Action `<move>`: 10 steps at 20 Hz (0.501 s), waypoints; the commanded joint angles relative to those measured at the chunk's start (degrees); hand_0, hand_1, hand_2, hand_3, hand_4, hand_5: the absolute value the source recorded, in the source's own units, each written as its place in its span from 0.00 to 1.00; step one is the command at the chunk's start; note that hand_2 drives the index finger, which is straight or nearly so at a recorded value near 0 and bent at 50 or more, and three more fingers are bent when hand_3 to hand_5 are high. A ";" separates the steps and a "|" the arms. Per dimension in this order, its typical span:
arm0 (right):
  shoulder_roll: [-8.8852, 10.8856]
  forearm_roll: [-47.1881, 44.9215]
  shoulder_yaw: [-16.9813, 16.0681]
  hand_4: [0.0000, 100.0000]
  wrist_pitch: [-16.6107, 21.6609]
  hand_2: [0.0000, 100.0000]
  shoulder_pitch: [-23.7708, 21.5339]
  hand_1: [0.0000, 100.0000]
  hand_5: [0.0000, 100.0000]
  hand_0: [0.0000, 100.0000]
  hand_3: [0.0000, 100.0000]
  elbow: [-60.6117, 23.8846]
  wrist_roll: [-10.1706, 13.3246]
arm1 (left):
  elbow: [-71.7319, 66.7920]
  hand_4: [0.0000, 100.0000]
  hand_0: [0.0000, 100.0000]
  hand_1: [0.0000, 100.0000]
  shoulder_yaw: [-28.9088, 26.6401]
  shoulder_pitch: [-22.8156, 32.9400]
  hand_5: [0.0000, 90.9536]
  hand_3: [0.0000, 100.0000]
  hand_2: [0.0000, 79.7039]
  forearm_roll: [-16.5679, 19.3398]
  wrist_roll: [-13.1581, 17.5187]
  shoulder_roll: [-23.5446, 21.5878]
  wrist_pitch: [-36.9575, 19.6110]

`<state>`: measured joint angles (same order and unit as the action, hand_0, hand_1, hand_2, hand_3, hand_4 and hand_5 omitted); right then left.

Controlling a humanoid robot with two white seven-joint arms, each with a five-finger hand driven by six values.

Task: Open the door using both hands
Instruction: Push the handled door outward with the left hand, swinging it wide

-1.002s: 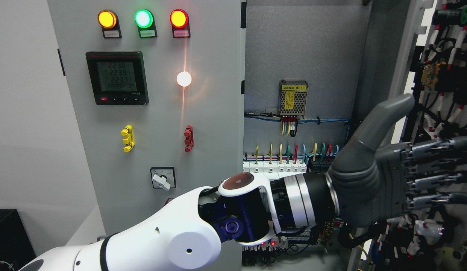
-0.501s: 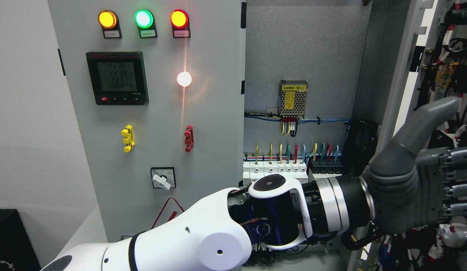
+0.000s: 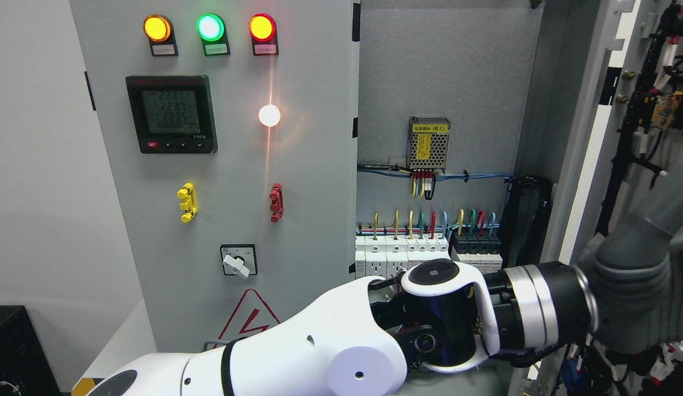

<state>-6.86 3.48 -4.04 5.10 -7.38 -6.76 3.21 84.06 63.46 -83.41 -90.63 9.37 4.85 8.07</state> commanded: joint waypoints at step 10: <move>0.00 -0.05 0.00 0.00 0.00 0.00 0.00 0.00 0.00 0.00 0.00 0.00 -0.04 | -7.68 0.00 0.00 0.00 0.53 -1.32 0.00 0.00 0.00 0.98 0.04 5.34 -0.07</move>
<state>-6.86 3.46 -4.04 5.10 -7.38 -6.76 3.21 79.80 63.76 -84.37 -89.80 9.03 7.82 8.03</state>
